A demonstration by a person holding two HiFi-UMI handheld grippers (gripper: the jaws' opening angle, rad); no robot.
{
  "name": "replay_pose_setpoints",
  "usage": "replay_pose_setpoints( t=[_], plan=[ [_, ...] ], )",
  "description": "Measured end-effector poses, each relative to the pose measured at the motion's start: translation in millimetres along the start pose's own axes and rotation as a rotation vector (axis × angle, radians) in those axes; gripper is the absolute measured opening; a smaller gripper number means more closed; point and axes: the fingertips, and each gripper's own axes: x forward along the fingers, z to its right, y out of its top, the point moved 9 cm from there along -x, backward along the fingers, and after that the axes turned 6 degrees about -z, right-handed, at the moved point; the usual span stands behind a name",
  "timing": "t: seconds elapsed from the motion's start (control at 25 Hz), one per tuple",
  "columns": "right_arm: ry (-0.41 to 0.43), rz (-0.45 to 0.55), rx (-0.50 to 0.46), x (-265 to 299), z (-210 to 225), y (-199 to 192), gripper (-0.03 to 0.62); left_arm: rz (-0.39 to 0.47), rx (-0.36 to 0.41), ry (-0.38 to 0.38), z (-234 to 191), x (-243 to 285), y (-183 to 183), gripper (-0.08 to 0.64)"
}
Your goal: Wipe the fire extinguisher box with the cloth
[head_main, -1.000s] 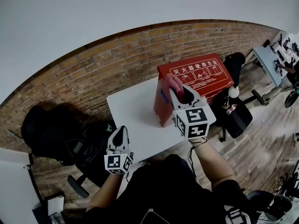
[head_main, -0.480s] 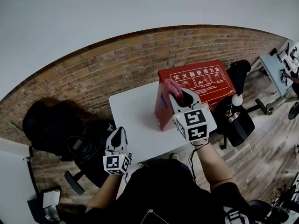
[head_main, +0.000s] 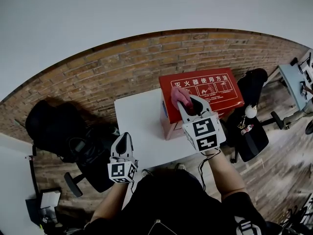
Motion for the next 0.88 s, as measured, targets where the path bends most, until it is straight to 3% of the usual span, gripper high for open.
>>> replay_pose_setpoints(
  t=[0.88],
  plan=[
    [0.12, 0.037, -0.04, -14.7, 61.5, -24.7, 0.118, 0.006, 0.048, 0.087, 64.3, 9.2, 2.1, 0.021]
  ],
)
